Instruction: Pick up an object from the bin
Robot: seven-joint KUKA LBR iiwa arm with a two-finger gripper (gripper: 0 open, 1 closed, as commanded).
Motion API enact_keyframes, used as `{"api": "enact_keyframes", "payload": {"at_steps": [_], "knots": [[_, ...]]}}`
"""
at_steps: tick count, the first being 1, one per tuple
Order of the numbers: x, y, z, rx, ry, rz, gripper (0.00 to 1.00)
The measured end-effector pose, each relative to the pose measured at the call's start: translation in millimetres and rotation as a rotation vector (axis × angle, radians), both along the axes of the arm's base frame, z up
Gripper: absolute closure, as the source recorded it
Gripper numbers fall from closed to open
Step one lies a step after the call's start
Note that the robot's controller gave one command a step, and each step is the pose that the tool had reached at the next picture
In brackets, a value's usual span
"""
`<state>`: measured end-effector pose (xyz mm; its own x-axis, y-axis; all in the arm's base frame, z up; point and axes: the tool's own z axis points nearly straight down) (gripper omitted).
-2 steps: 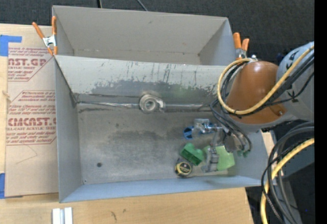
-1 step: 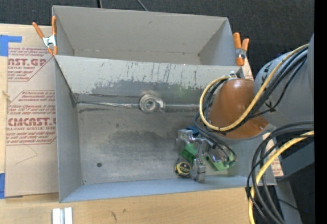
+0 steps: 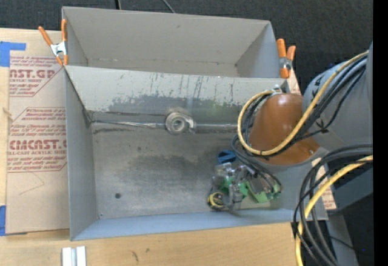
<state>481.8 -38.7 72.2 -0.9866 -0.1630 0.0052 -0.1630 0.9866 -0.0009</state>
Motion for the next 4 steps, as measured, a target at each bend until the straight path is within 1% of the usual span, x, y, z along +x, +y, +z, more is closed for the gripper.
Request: {"api": "enact_keyframes", "payload": {"at_steps": [1, 2, 3, 4], "knots": [[33.1, -32, 138, 0.0, -0.013, 0.369, 1.0], [31.7, -31, 136, 0.004, -0.007, 0.368, 0.0], [82.5, -62, 40, 0.009, 0.003, 0.369, 0.0], [99.7, -46, -1, 0.019, -0.006, 0.349, 0.0]]}}
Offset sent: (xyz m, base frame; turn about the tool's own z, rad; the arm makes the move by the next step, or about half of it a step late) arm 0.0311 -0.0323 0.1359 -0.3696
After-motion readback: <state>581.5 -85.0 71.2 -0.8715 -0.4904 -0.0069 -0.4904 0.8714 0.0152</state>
